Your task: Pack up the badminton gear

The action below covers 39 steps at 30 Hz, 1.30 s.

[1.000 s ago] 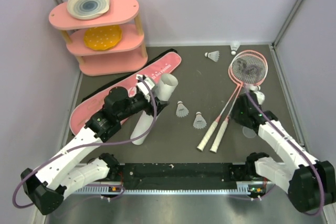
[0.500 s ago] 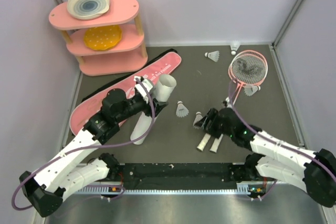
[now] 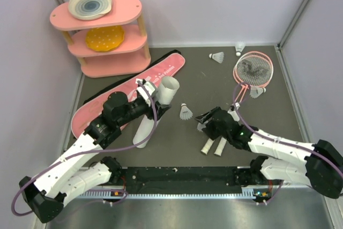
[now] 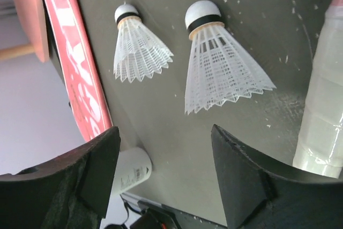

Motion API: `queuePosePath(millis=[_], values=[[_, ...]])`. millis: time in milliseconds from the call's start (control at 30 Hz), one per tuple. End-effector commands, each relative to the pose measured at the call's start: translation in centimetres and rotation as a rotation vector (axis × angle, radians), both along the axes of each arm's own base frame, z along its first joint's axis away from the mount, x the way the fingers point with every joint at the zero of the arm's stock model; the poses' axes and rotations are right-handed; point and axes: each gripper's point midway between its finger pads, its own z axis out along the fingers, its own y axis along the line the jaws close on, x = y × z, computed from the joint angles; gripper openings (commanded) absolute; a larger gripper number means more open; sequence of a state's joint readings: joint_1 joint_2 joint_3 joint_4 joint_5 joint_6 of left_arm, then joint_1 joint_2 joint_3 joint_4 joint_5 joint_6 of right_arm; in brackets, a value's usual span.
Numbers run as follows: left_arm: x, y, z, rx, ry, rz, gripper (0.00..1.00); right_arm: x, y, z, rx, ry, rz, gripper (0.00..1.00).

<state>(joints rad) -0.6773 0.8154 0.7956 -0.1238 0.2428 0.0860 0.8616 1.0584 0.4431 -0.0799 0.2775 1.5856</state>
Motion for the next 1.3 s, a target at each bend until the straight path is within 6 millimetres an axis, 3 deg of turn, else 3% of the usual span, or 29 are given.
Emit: queuePosePath(millis=[0,200,467,700,767,833,900,933,967,1033,1067,1133,1167,1200,1233,1267], values=[[0.1,0.0,2.1,-0.041,-0.075,0.003,0.16,1.8,0.0,1.8,0.031,-0.018,-0.126,0.65],[0.1,-0.5,1.9,-0.041,-0.060,-0.018,0.16,3.0,-0.6,1.1,0.007,-0.016,-0.209,0.55],[0.1,-0.8,1.6,-0.036,-0.047,-0.028,0.16,3.8,-0.5,0.5,-0.013,-0.005,-0.251,0.50],[0.4,-0.9,1.0,-0.024,-0.034,-0.021,0.15,4.3,-1.4,-1.0,-0.046,0.029,-0.275,0.37],[0.4,-1.0,1.0,-0.024,-0.030,-0.028,0.15,4.2,-1.6,-1.4,-0.053,0.036,-0.274,0.28],[0.5,-1.0,0.9,-0.023,-0.029,-0.025,0.15,4.3,-1.8,-1.3,-0.076,0.022,-0.244,0.11],[0.7,-0.9,0.8,-0.014,-0.033,-0.014,0.15,5.6,-2.1,0.7,-0.078,-0.032,-0.213,0.00],[0.7,-0.8,0.7,-0.011,-0.034,-0.011,0.15,6.0,-2.3,1.4,-0.166,-0.094,-0.124,0.00],[0.8,-0.7,0.6,-0.008,-0.036,-0.006,0.15,7.0,-1.0,4.4,-0.159,-0.177,-0.039,0.00],[0.8,-0.7,0.6,-0.007,-0.035,-0.005,0.15,8.2,-1.2,7.1,-0.360,-0.357,0.200,0.00],[0.8,-0.8,0.6,-0.006,-0.036,-0.009,0.15,8.0,0.8,10.5,-0.346,-0.453,0.355,0.00],[0.7,-0.9,0.5,-0.003,-0.035,-0.015,0.15,7.0,0.4,11.4,-0.530,-0.541,0.603,0.00],[0.7,-1.0,0.5,-0.001,-0.036,-0.022,0.16,6.3,1.5,14.5,-0.516,-0.616,0.715,0.00],[0.7,-1.1,0.3,0.004,-0.035,-0.028,0.15,5.0,0.7,14.1,-0.590,-0.607,0.832,0.00],[0.5,-1.2,0.3,0.005,-0.037,-0.039,0.16,4.1,0.7,15.2,-0.591,-0.628,0.890,0.00],[0.5,-1.3,0.1,0.014,-0.040,-0.048,0.16,3.4,1.3,18.3,-0.562,-0.699,0.930,0.00]])
